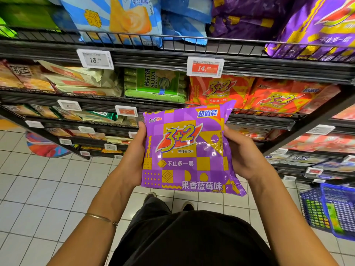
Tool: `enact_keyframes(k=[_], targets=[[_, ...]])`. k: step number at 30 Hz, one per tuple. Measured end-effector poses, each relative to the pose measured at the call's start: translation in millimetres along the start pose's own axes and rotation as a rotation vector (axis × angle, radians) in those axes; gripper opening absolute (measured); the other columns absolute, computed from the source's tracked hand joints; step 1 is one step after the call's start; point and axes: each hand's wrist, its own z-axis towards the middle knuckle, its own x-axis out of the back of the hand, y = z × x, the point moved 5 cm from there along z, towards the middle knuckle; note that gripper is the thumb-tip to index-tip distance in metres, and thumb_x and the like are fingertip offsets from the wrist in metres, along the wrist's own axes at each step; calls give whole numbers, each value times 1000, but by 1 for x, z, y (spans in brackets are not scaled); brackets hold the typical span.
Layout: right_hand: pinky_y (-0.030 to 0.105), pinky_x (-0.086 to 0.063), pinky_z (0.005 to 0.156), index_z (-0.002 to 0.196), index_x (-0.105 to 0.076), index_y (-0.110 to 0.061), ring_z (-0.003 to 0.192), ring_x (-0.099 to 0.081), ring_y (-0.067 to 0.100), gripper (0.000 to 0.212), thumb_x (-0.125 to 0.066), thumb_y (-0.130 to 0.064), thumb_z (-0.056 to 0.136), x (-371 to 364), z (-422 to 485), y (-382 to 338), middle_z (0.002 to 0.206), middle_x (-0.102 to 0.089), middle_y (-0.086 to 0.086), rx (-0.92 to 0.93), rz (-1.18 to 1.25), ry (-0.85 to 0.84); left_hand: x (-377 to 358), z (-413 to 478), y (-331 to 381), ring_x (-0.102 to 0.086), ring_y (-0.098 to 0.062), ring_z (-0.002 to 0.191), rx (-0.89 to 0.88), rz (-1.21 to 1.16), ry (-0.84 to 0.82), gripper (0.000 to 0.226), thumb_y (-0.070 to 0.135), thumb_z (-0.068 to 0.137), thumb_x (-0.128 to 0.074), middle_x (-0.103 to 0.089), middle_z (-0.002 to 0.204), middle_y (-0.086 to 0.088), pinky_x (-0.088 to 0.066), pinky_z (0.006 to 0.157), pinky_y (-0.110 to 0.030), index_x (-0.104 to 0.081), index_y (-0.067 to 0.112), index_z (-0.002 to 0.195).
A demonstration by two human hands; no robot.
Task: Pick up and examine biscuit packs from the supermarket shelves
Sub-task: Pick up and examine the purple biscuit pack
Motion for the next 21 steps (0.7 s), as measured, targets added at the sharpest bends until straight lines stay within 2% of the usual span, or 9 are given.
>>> enact_keyframes(k=[4,6,9,11,13,14,17,21], targets=[[34,-62,81,111,-81,-22,103,-77,21,31,-58,-33,95,-9,-4,-1,115,-79,5,33,22,-66,2,1,-3,-78,-34,97,16,-6,-13,71,80,91,-43,-78,116,-13,-64,70,-47,-84,23,104],[34,-62,82,111,-82,-24,106,-76,21,34,-55,-37,96,-10,-3,-2,117,-78,3,25,25,-76,2,2,-2,-78,-34,96,10,-24,-27,72,80,92,-42,-79,113,-12,-64,69,-47,-85,22,101],[38,-61,86,117,-80,-26,114,-73,21,39,-50,-44,98,-8,-2,-2,124,-75,2,-4,4,-75,2,2,3,-79,-33,96,-25,-32,-51,71,78,94,-42,-80,110,-11,-64,70,-47,-86,22,98],[42,-61,91,128,-74,-23,119,-70,24,45,-49,-45,97,-8,-3,-3,131,-72,5,-18,-14,-69,1,2,8,-77,-35,102,-45,-31,-58,66,74,93,-49,-78,118,-13,-63,74,-50,-83,20,109],[46,-59,97,141,-60,-12,121,-68,29,56,-57,-42,94,-7,-3,-5,137,-67,12,-11,-57,-57,2,3,12,-76,-37,104,-64,-18,-56,60,66,94,-55,-76,122,-14,-63,77,-53,-79,17,119],[45,-60,95,141,-56,-8,116,-70,29,59,-63,-38,90,-8,-3,-7,134,-69,13,4,-85,-51,2,3,13,-76,-37,105,-69,-4,-57,58,62,94,-57,-76,123,-14,-63,78,-54,-78,16,122],[38,-63,81,132,-59,-7,100,-76,24,48,-64,-31,90,-11,-2,-11,117,-76,10,56,-124,-27,3,2,16,-78,-35,96,-55,35,-72,42,51,89,-66,-78,115,-14,-64,73,-51,-83,17,107],[39,-61,87,132,-67,-12,114,-72,27,46,-49,-40,100,-18,-8,-17,128,-73,11,77,-27,-112,5,4,12,-79,-34,89,-2,19,-70,42,52,84,-68,-79,112,-15,-63,69,-51,-85,17,100]])
